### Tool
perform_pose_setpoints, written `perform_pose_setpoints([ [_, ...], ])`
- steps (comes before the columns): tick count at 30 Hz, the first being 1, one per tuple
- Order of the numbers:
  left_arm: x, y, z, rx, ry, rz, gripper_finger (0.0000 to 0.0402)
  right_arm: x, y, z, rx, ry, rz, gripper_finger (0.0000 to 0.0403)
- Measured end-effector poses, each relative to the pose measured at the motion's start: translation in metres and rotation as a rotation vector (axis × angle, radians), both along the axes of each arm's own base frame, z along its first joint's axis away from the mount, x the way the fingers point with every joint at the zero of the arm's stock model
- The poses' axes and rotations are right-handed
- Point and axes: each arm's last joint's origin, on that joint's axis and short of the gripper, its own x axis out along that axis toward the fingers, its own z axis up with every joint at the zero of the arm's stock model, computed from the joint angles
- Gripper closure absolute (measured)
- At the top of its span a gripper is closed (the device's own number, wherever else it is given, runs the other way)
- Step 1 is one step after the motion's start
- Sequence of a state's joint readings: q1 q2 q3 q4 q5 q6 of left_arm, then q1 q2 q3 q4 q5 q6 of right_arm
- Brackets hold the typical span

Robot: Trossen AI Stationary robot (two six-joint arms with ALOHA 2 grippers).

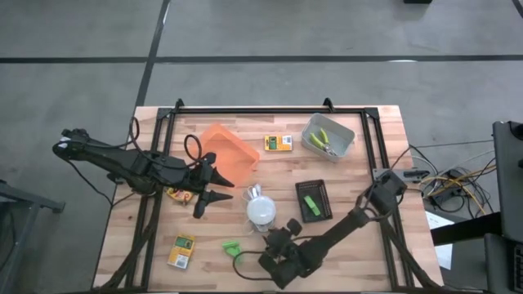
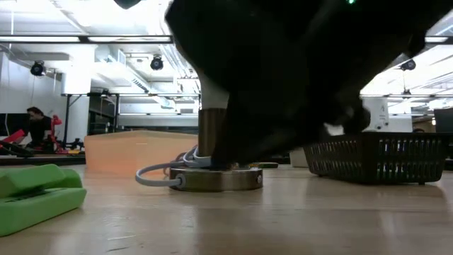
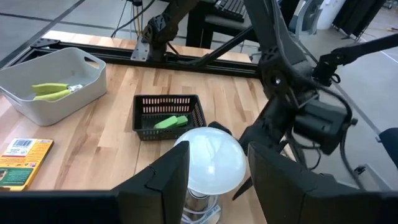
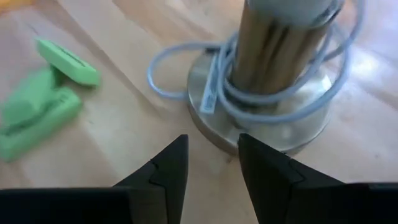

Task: Pick & Place School Supplies
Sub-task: Adjust the desk lamp

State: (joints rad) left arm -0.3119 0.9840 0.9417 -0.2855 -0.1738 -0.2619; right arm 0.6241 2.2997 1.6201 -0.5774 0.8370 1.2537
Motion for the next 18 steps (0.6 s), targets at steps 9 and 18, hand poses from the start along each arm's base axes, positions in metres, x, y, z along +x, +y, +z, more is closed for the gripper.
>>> perform_pose_setpoints([
  [9,0.000,0.000,0.000,0.001,0.001,0.000,0.0232,0.003,-0.005,-0.009,0.008,0.023,-0.010,0.0266],
  [18,0.000,0.000,0.000,0.000,0.000,0.000,0.0232,0.010,-0.023,-0.014,-0.042,0.050,-0.032,0.0266],
])
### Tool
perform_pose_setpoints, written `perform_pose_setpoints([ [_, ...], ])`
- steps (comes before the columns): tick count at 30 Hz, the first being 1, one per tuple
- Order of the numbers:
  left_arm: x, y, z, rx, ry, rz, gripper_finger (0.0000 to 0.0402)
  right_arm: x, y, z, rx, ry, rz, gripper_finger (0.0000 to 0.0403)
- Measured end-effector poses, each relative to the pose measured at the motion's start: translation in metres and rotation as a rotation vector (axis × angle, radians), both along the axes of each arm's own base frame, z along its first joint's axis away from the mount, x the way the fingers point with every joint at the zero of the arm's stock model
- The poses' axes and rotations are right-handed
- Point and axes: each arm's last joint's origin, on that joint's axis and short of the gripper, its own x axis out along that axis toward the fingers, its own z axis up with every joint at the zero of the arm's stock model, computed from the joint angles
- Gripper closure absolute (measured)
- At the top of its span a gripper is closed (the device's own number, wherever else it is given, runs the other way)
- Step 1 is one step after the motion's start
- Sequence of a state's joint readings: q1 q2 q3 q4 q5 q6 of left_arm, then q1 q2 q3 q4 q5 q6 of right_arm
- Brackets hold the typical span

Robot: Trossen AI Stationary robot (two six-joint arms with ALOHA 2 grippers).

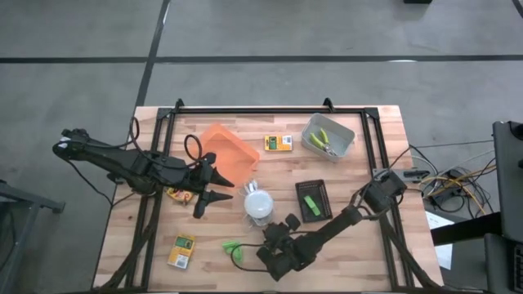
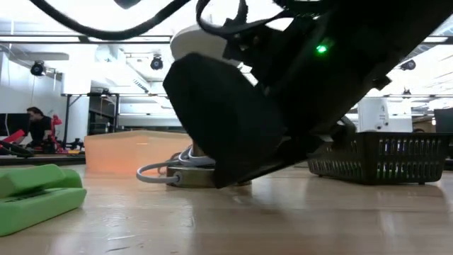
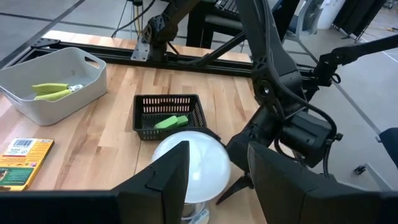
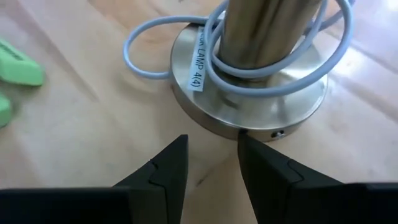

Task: Pick & Place School Supplies
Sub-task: Adjust the desk lamp

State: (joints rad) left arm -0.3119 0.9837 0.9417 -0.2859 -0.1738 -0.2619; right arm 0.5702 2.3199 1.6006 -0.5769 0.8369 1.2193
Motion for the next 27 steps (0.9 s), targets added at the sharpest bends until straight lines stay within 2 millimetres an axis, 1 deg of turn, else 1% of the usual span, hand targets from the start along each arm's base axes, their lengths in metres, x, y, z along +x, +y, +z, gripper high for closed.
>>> perform_pose_setpoints([
  [11,0.000,0.000,0.000,0.000,0.000,0.000,0.0232,0.019,-0.040,-0.001,-0.062,0.067,-0.026,0.0266],
  [16,0.000,0.000,0.000,0.000,0.000,0.000,0.0232,0.023,-0.052,-0.001,-0.082,0.092,-0.042,0.0266],
  [23,0.000,0.000,0.000,0.000,0.000,0.000,0.0232,0.025,-0.056,0.000,-0.087,0.098,-0.043,0.0266],
  [25,0.000,0.000,0.000,0.000,0.000,0.000,0.0232,0.022,-0.051,0.006,-0.073,0.076,-0.042,0.0266],
  [27,0.000,0.000,0.000,0.000,0.000,0.000,0.0232,0.018,-0.042,0.022,-0.058,0.043,-0.022,0.0266],
])
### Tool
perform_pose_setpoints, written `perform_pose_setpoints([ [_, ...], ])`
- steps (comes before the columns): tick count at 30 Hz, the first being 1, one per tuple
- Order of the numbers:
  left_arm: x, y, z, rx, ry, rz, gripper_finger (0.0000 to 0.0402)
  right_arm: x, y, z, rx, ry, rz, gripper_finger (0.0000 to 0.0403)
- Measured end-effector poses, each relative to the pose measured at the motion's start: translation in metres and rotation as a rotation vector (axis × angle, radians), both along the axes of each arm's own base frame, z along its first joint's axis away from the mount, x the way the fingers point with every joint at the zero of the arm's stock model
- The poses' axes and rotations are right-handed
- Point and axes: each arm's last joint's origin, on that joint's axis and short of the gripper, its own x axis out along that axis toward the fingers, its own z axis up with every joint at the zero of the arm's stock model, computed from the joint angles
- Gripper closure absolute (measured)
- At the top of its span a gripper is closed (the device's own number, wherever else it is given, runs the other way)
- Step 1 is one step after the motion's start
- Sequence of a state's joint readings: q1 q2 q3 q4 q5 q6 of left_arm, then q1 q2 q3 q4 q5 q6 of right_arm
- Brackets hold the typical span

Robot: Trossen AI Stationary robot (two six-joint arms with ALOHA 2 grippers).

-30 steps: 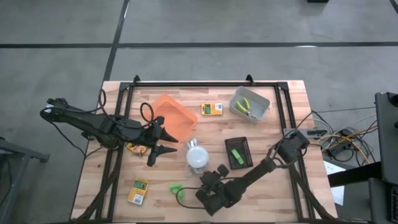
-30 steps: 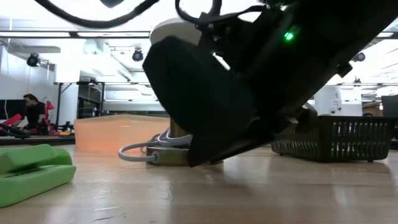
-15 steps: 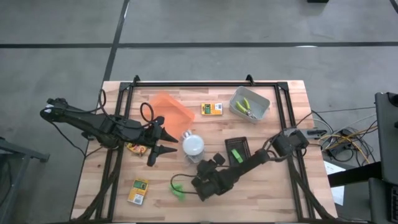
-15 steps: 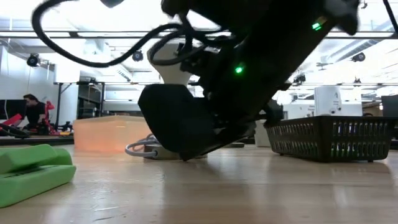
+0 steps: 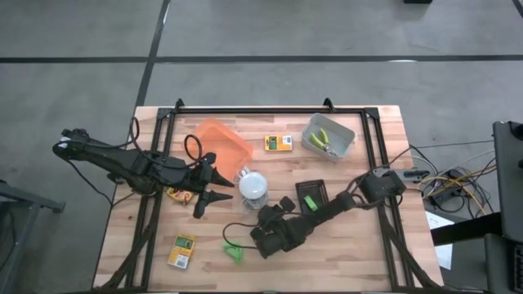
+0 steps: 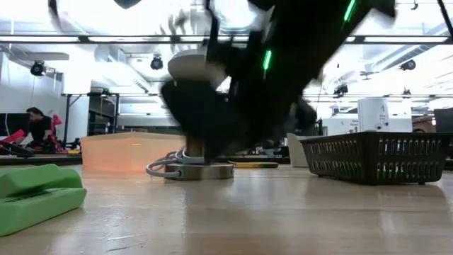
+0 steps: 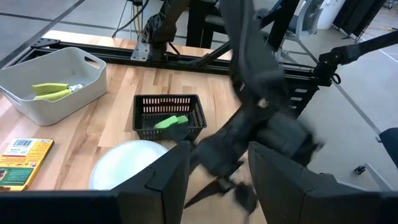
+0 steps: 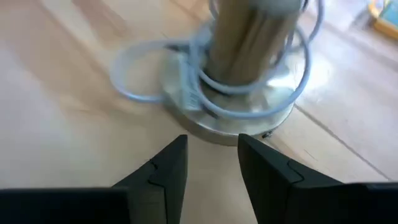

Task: Pick & Place School Supplies
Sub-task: Adjust the desk lamp, then put the green eraser into the black bin

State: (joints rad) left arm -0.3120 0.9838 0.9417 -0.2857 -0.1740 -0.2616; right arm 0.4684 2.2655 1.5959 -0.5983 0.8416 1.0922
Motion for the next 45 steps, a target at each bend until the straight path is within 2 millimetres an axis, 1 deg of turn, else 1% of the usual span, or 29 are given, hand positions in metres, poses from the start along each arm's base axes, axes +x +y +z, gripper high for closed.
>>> perform_pose_setpoints([
  [4,0.000,0.000,0.000,0.000,0.000,0.000,0.0232,-0.017,0.021,0.039,-0.045,-0.036,0.084,0.0266],
  [7,0.000,0.000,0.000,0.000,0.000,-0.001,0.0232,-0.036,0.029,0.065,-0.132,-0.039,0.105,0.0266],
  [11,0.000,0.000,0.000,0.000,0.002,0.000,0.0232,-0.064,0.028,0.109,-0.233,-0.082,0.102,0.0266],
  [15,0.000,0.000,0.000,0.001,0.004,0.000,0.0232,-0.088,0.024,0.145,-0.247,-0.074,0.174,0.0266],
  [19,0.000,0.000,-0.001,0.002,0.006,0.000,0.0232,-0.116,0.013,0.187,-0.242,-0.116,0.241,0.0266],
  [21,0.000,0.000,-0.001,0.002,0.006,0.000,0.0232,-0.129,0.012,0.203,-0.215,-0.144,0.281,0.0266],
  [24,0.000,0.000,-0.001,0.002,0.007,0.000,0.0232,-0.147,0.020,0.218,-0.203,-0.187,0.382,0.0266],
  [26,0.000,0.000,-0.001,0.002,0.007,0.000,0.0232,-0.158,0.027,0.224,-0.240,-0.218,0.454,0.0266],
  [28,0.000,0.000,-0.001,0.002,0.007,0.000,0.0232,-0.169,0.034,0.226,-0.291,-0.250,0.507,0.0266],
  [30,0.000,0.000,-0.001,0.002,0.007,0.000,0.0232,-0.178,0.040,0.225,-0.318,-0.286,0.551,0.0266],
  [33,0.000,0.000,-0.001,0.002,0.007,0.000,0.0232,-0.188,0.041,0.218,-0.343,-0.336,0.607,0.0266],
  [35,0.000,0.000,-0.001,0.002,0.007,0.000,0.0232,-0.192,0.037,0.210,-0.346,-0.378,0.621,0.0266],
  [38,0.000,0.000,-0.001,0.002,0.008,0.000,0.0232,-0.196,0.028,0.194,-0.329,-0.447,0.713,0.0266],
  [42,0.000,0.000,-0.001,0.002,0.008,0.000,0.0232,-0.195,0.005,0.174,-0.353,-0.577,0.853,0.0266],
  [45,0.000,0.000,-0.001,0.003,0.008,-0.001,0.0232,-0.191,-0.014,0.155,-0.399,-0.624,0.937,0.0266],
])
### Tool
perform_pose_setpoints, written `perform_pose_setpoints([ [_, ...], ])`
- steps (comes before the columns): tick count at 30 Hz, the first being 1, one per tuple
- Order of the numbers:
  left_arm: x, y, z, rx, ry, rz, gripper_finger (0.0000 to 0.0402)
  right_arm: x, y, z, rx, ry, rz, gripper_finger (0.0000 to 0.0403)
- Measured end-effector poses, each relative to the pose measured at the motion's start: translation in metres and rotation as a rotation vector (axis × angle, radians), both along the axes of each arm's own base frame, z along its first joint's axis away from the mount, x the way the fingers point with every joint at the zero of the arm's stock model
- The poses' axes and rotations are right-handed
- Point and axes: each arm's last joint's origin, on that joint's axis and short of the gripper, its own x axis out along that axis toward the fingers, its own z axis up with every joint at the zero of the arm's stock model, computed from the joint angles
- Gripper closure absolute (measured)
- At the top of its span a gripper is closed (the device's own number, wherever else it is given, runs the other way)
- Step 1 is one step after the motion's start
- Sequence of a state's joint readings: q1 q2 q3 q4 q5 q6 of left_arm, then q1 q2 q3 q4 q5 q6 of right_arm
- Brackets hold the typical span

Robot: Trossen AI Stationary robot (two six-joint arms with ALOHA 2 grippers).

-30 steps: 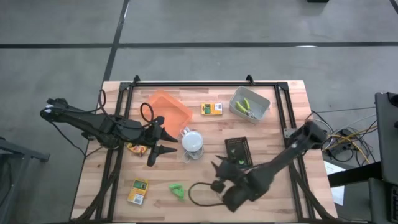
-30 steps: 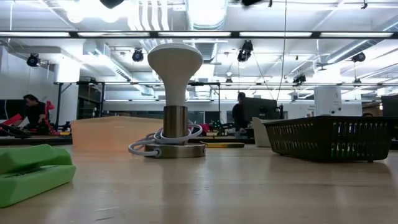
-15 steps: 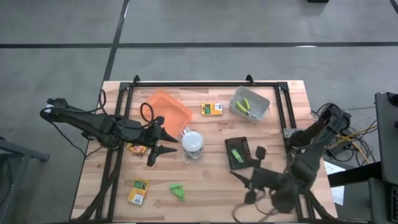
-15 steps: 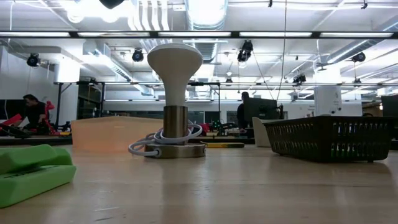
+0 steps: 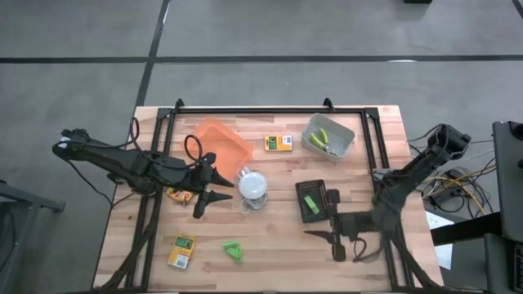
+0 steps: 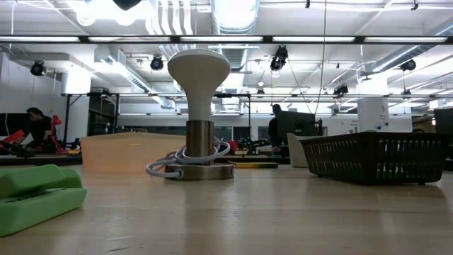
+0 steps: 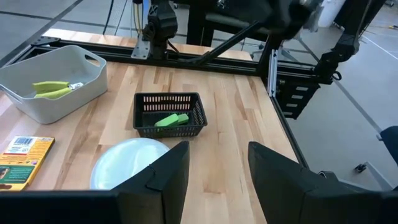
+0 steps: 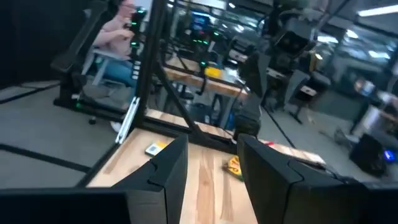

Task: Pick & Place School Supplies
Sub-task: Put the green eraser into the black bin

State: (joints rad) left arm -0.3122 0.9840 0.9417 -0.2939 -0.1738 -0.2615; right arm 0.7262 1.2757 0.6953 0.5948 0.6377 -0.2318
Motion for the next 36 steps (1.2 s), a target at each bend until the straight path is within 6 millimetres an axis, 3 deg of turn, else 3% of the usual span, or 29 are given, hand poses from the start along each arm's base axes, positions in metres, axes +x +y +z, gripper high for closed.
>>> perform_pose_setpoints([
  [5,0.000,0.000,0.000,-0.001,-0.001,0.000,0.0232,0.007,-0.019,-0.032,0.147,0.058,0.013,0.0266],
  [15,0.000,0.000,0.000,-0.001,-0.001,0.000,0.0232,0.023,-0.022,-0.072,0.226,0.142,-0.208,0.0233],
  [22,0.000,0.000,0.000,0.000,0.000,0.000,0.0232,0.035,-0.015,-0.075,0.190,0.151,-0.235,0.0231],
  [31,0.000,0.000,0.000,0.000,0.000,0.001,0.0232,0.047,-0.007,-0.048,0.185,0.084,-0.225,0.0241],
  [36,0.000,0.000,0.000,0.000,0.000,0.000,0.0232,0.049,-0.006,-0.042,0.048,0.074,-0.221,0.0251],
])
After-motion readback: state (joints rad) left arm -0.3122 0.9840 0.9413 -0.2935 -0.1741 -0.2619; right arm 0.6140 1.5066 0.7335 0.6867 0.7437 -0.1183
